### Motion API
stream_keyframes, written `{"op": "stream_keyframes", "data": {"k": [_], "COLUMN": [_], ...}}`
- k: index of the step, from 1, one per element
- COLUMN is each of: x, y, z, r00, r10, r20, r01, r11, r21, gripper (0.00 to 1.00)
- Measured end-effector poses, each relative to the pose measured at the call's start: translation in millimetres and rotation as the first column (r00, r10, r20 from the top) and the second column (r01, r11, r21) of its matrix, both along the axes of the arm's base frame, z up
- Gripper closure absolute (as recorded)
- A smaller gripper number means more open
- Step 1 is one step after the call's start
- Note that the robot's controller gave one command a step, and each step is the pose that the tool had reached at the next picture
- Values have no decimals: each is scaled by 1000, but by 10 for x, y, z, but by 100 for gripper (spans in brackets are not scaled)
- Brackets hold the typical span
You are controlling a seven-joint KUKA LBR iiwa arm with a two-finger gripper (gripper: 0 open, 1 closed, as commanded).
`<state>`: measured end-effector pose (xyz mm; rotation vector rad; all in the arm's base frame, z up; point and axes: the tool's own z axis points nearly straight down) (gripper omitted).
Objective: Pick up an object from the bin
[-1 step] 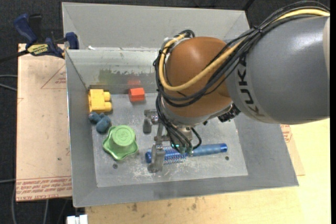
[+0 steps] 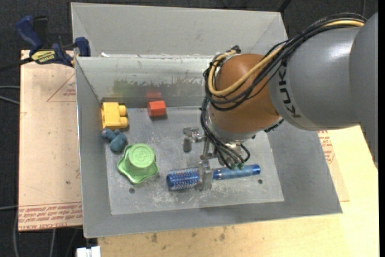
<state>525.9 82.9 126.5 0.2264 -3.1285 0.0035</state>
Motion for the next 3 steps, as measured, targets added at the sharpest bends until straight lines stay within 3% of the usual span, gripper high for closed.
{"op": "stream_keyframes", "data": {"k": [1, 2, 3], "x": [-202, -183, -42], "y": [44, 43, 83], "z": [-605, -575, 798], "r00": [998, 998, 1000], "r10": [59, 57, 5], "r20": [-2, 3, 14], "r01": [-59, -57, -6], "r11": [998, 998, 1000], "r21": [4, 4, 5], "gripper": [0, 100, 100]}}
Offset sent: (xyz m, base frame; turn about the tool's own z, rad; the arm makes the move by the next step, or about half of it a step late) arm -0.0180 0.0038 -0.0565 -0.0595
